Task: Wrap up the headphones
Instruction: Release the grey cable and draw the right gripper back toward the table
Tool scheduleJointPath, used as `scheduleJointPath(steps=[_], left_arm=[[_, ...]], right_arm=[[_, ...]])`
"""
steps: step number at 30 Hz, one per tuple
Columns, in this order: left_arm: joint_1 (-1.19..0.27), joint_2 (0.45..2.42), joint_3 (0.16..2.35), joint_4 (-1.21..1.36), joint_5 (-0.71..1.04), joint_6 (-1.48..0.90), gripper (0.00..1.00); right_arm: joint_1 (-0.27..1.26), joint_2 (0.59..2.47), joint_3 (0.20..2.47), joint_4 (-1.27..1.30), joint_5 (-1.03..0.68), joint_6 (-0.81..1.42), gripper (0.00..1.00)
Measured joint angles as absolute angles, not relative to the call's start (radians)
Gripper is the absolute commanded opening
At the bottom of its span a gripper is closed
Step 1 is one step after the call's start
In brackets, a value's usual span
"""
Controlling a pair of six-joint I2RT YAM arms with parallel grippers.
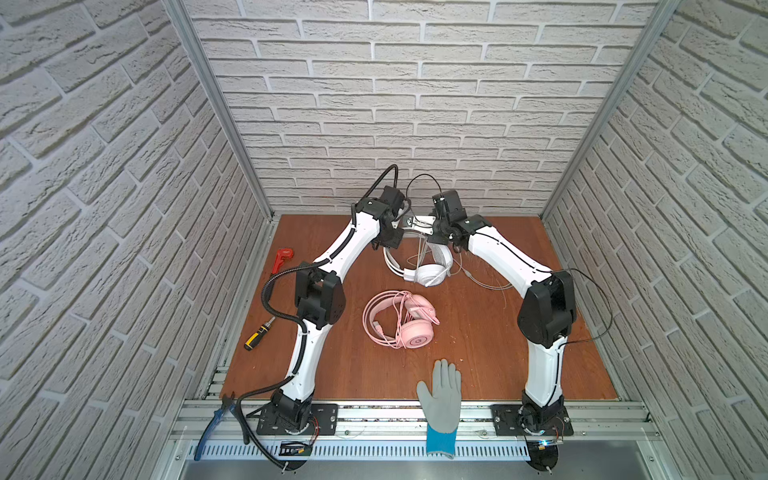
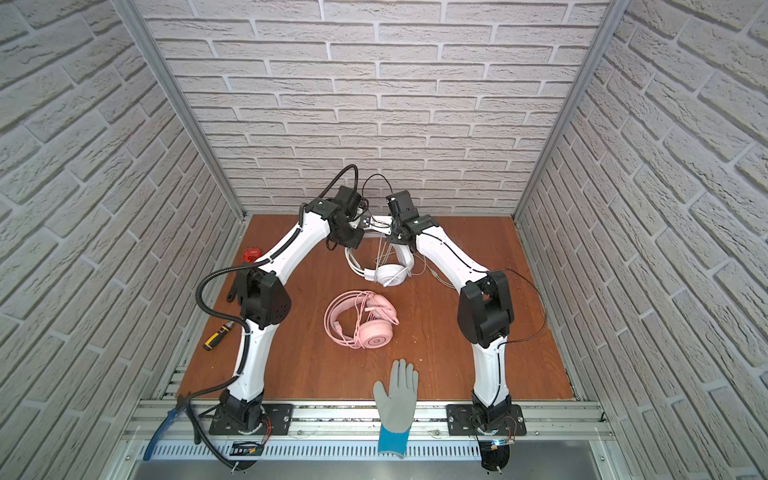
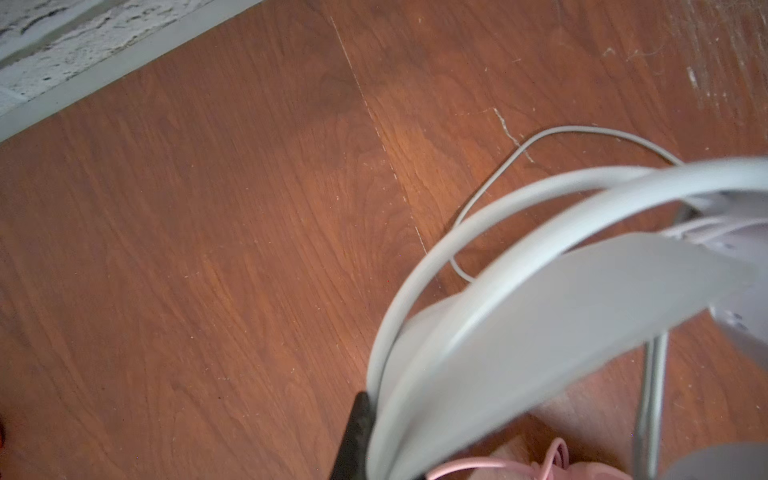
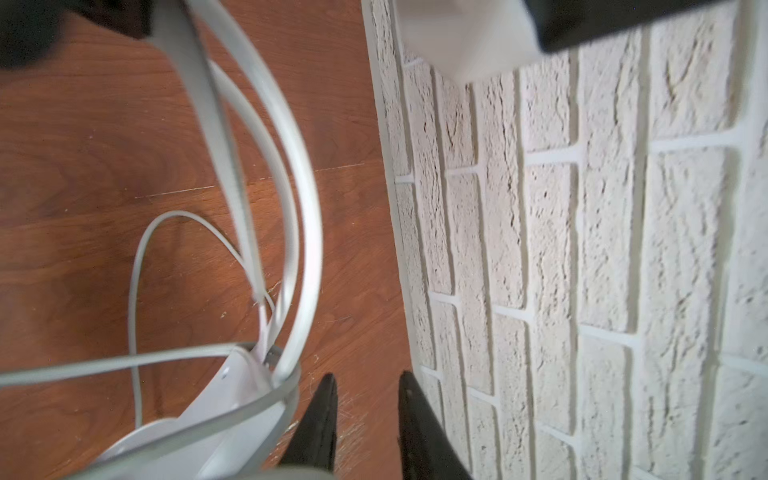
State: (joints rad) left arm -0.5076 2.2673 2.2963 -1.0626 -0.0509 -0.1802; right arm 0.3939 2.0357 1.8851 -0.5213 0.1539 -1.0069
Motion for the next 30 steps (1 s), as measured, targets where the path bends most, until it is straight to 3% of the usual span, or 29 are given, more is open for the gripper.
scheduleJointPath(steps=[19,30], left_arm=[[-0.508,2.175,2.130,-0.956,0.027,-0.107,0.00],[-0.504,2.096,2.065,-0.850,0.130,-0.109,0.00]], right_arm=[[0.231,2.140,2.003,-0.691,-0.060,-0.565,0.35],[0.156,2.138,1.769,-0.506,-0.259,-0.259,0.38]])
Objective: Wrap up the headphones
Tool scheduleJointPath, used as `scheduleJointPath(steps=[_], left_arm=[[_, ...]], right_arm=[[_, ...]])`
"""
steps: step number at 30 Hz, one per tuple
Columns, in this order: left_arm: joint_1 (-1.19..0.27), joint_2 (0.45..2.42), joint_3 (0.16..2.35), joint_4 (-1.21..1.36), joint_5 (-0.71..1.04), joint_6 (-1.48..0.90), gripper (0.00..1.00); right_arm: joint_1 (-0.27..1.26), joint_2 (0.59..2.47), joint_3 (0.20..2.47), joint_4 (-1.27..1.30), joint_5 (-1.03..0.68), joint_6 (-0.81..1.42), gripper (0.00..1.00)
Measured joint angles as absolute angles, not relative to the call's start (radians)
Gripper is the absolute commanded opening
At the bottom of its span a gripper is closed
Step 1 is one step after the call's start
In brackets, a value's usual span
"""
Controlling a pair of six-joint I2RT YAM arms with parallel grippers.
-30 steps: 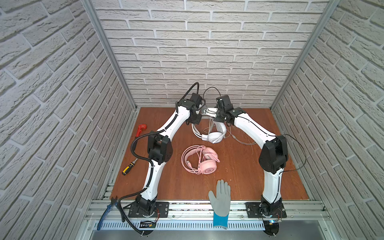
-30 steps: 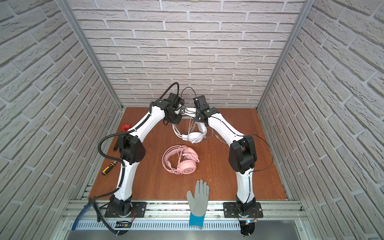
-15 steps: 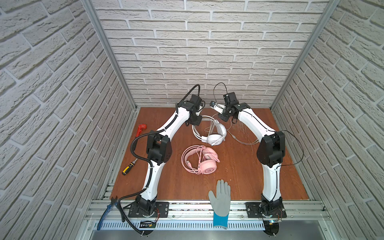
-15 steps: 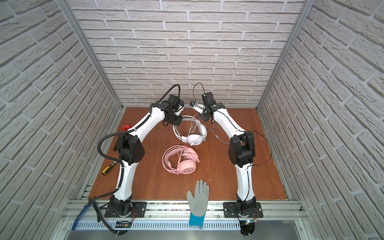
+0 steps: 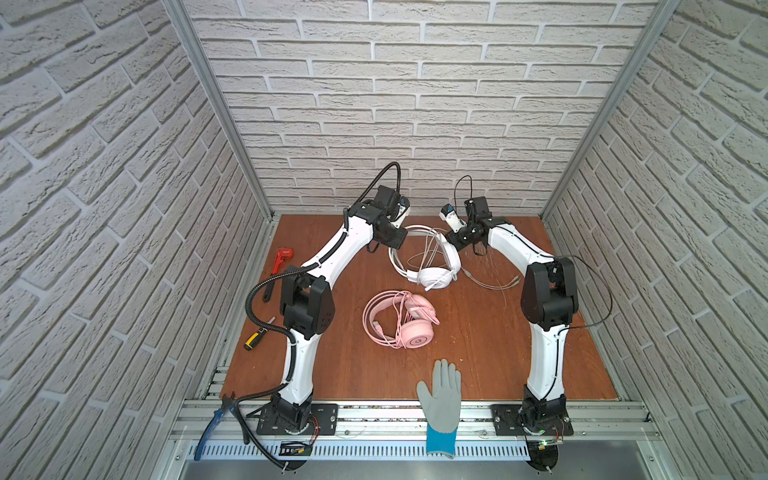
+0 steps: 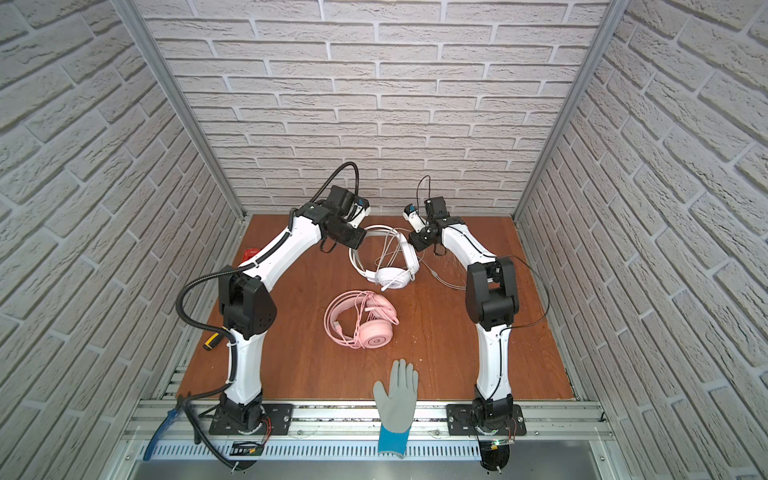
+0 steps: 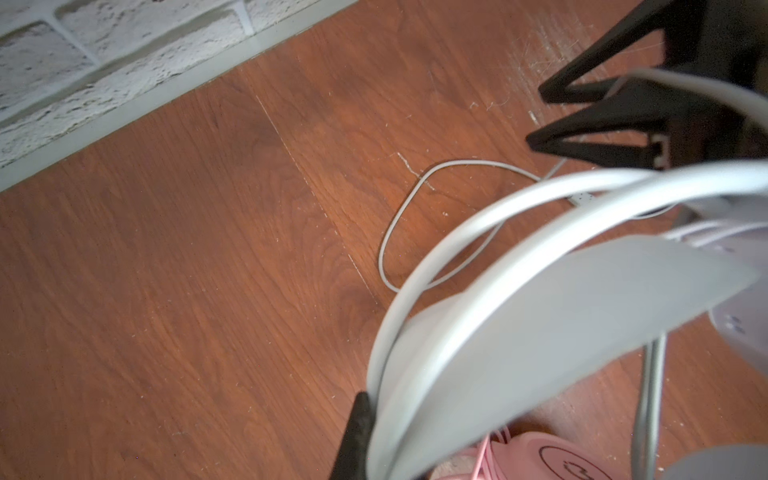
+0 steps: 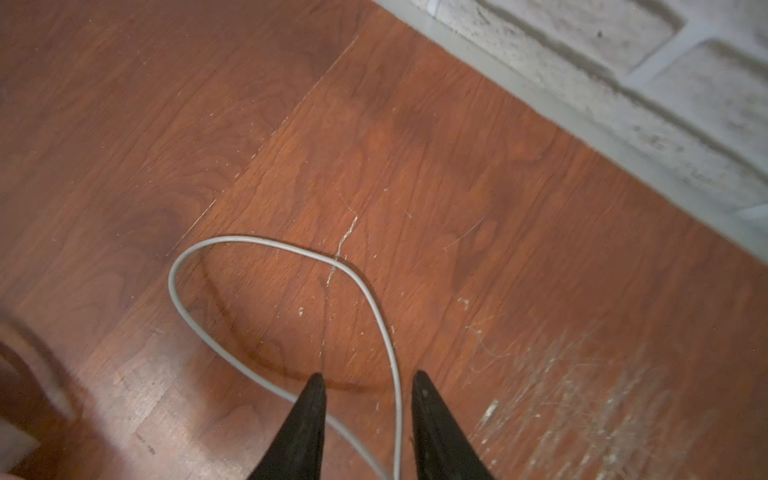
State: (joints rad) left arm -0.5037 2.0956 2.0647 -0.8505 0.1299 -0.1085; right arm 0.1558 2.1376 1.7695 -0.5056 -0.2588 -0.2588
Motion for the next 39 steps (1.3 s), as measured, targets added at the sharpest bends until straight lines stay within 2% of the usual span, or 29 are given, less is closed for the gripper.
scheduleJointPath(steps=[4,12,21,28,39], left_arm=[[-0.492,2.078,2.035,-0.818,0.175,-0.130,0.00],[-0.447,2.033,1.982,-0.748,0.246,-0.191,0.00],[-0.434,2.008,1.975,-0.688,0.276,-0.246,0.00],[-0.433,1.998,1.970,-0.650,0.279,-0.284,0.00],[-0.426,1.977,1.927,-0.600,0.285,-0.327,0.00]], right_arm=[[0.134,2.128,1.665,-0.380,-0.323,-0.124,0.44],[0.064,2.119,1.478,-0.083,-0.509,0.162,0.48],[0.051,2.125,1.360,0.246,-0.604,0.469,0.54],[0.075,2.181,1.301,0.533,-0.604,0.709,0.54],[0.193,2.296,1.306,0.682,-0.512,0.896,0.46]])
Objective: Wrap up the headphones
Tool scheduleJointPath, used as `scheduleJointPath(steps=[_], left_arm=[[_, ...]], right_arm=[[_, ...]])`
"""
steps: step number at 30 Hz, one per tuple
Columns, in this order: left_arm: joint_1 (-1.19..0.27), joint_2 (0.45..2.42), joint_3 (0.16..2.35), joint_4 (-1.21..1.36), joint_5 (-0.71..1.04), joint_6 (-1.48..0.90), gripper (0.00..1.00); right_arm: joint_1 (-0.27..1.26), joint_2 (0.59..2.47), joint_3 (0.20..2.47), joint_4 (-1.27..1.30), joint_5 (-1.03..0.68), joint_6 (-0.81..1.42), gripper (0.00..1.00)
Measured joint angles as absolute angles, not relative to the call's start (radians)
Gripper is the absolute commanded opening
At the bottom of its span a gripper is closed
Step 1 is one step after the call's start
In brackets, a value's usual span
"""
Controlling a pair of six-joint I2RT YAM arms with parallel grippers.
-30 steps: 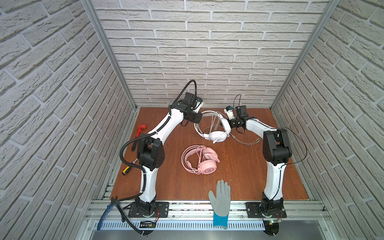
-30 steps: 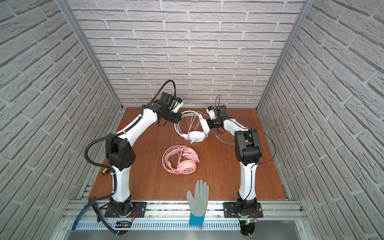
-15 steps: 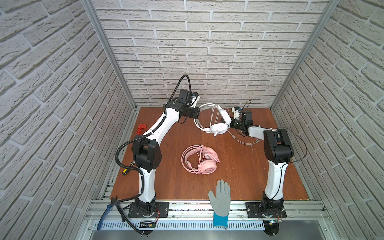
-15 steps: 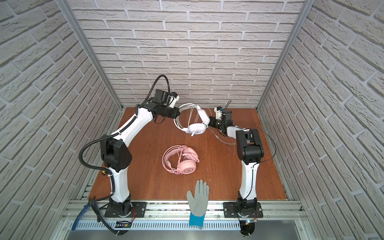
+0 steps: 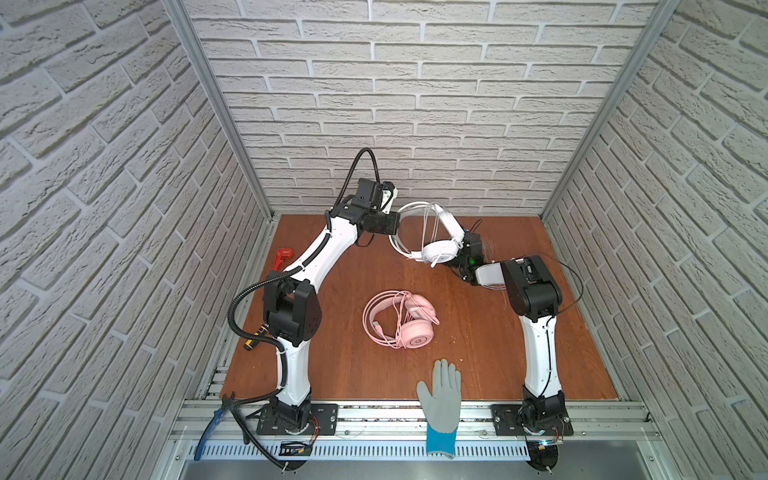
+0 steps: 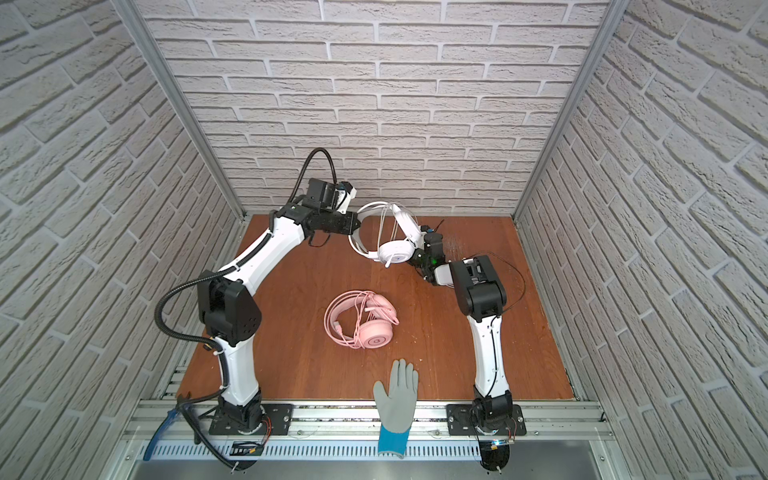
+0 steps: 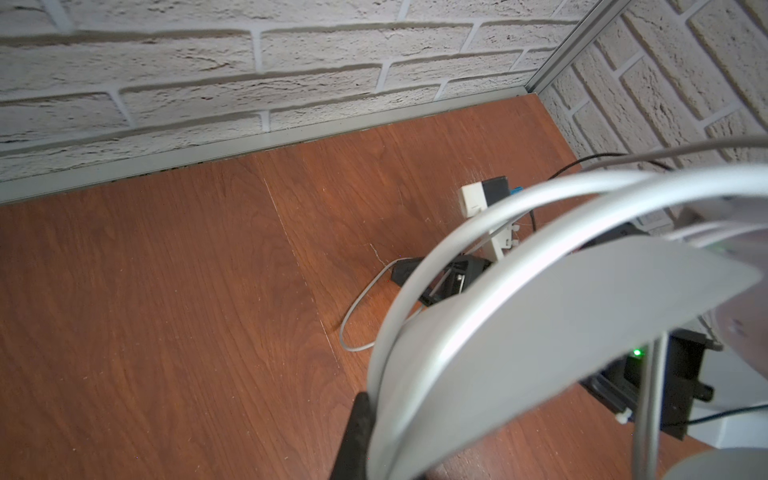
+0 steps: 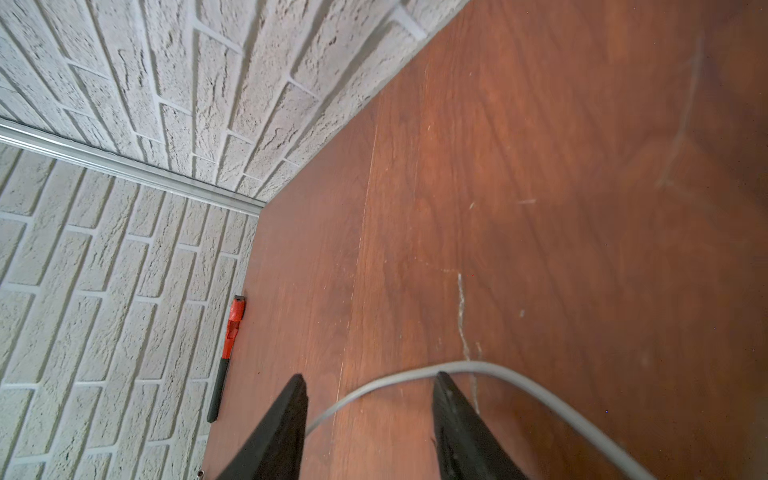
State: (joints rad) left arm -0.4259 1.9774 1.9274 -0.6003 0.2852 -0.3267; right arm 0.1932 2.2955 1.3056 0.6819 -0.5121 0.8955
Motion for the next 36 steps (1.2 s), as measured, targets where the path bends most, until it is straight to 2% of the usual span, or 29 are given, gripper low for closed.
scheduleJointPath(steps=[4,11,22,30,36], left_arm=[[-0.420,1.970,1.907,-0.588,0.287,-0.340,0.00],[-0.406,1.954,1.869,-0.555,0.286,-0.369,0.00],[-0.375,1.894,1.769,-0.490,0.216,-0.451,0.00],[-0.325,1.851,1.686,-0.426,0.160,-0.563,0.00],[-0.323,1.841,1.658,-0.393,0.092,-0.637,0.00]], right_arm=[[0.224,2.301,1.319,0.702,-0.482,0.929,0.37],[0.244,2.318,1.332,0.801,-0.461,0.995,0.06],[0.238,2.274,1.242,0.738,-0.469,0.906,0.06],[0.236,2.091,1.213,0.431,-0.506,0.669,0.06],[0.245,1.977,1.215,0.185,-0.463,0.439,0.06]])
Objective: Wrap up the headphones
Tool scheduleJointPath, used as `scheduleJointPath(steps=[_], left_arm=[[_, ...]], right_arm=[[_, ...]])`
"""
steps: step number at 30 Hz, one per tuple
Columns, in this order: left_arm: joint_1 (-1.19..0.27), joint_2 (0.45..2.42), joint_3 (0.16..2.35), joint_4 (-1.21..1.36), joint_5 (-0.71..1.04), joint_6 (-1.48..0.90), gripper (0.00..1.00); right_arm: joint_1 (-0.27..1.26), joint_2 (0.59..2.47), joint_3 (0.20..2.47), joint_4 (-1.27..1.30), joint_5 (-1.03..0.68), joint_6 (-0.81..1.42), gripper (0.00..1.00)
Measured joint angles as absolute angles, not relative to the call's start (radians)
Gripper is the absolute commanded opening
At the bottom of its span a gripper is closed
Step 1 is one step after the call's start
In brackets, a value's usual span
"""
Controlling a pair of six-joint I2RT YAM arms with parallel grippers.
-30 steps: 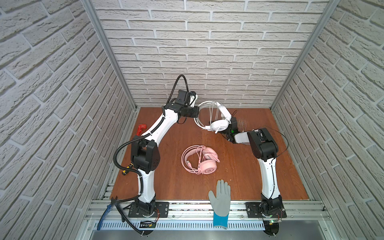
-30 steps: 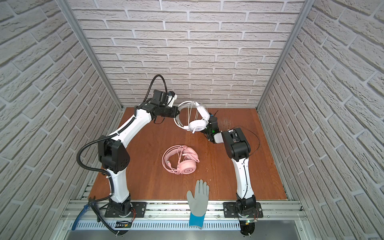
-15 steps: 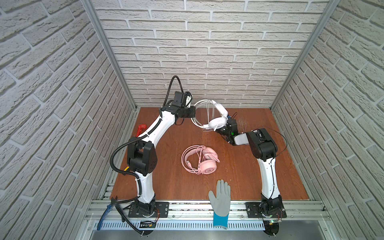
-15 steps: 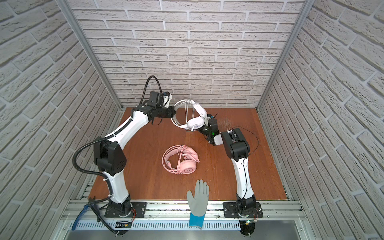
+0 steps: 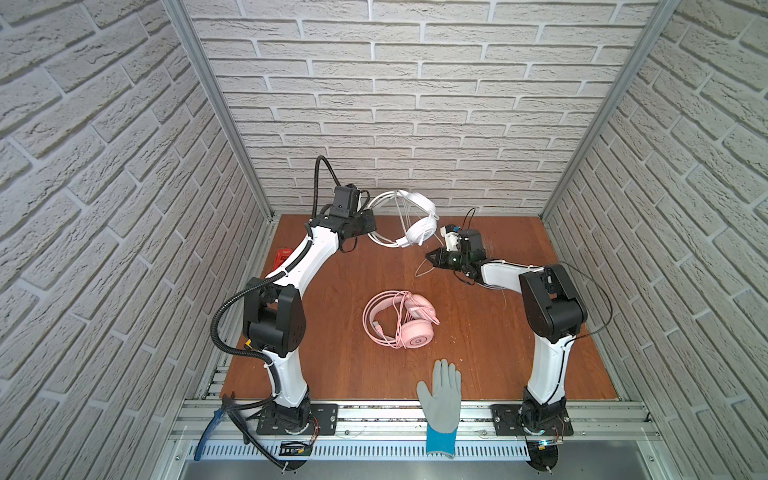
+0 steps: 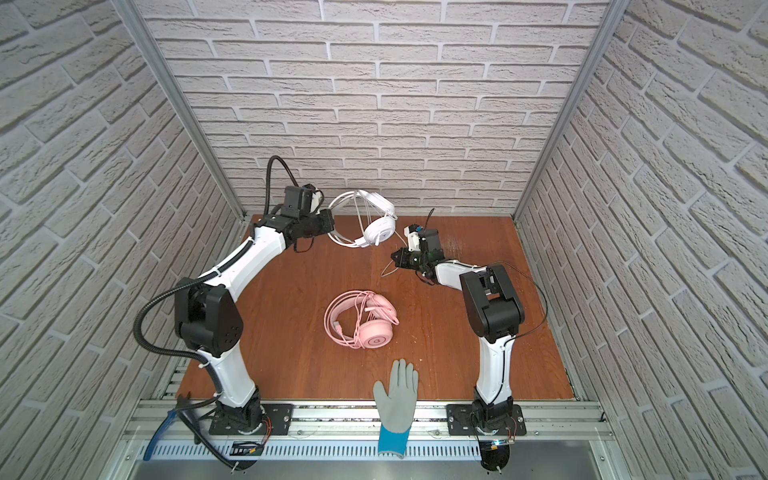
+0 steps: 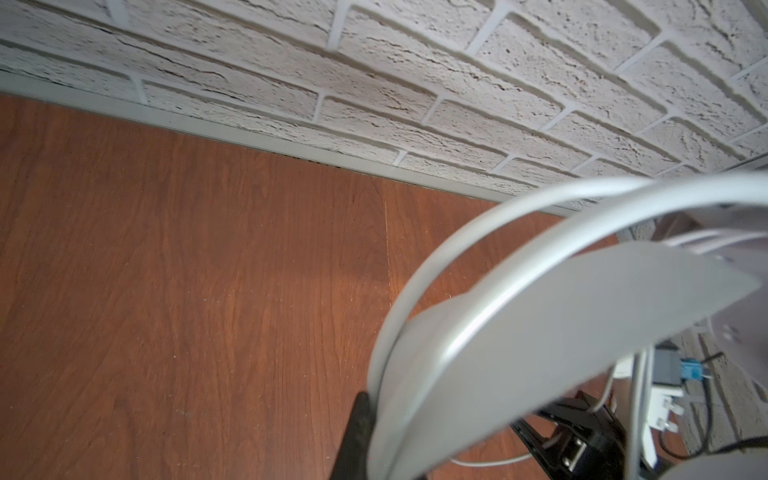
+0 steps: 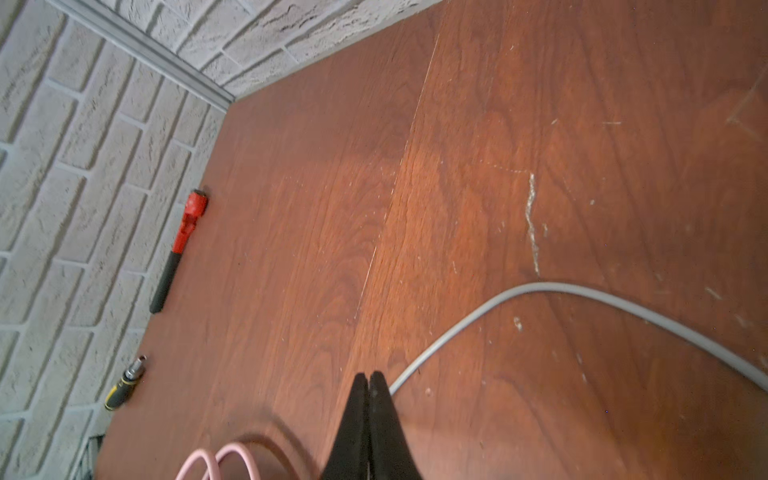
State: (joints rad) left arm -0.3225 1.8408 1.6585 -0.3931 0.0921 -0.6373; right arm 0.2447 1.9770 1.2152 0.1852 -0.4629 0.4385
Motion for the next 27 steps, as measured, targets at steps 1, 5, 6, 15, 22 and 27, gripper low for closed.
scheduleJointPath(steps=[1,5,6,15,22,27], left_arm=[[-0.325,1.841,1.657,-0.389,0.081,-0.655,0.00],[-0.327,1.841,1.656,-0.386,0.037,-0.699,0.00],[-0.329,1.841,1.656,-0.389,0.025,-0.710,0.00],[-0.344,1.847,1.674,-0.444,-0.067,-0.754,0.00],[-0.356,1.894,1.733,-0.520,-0.099,-0.756,0.00],[-0.366,1.912,1.768,-0.580,-0.117,-0.752,0.00]], right_arm=[[0.249,1.957,1.215,0.147,-0.452,0.399,0.06],[0.267,1.892,1.222,0.031,-0.404,0.246,0.06],[0.275,1.880,1.227,0.002,-0.391,0.207,0.06],[0.378,1.780,1.240,-0.208,-0.290,-0.186,0.06],[0.447,1.750,1.299,-0.350,-0.224,-0.456,0.05],[0.465,1.750,1.335,-0.435,-0.183,-0.598,0.05]])
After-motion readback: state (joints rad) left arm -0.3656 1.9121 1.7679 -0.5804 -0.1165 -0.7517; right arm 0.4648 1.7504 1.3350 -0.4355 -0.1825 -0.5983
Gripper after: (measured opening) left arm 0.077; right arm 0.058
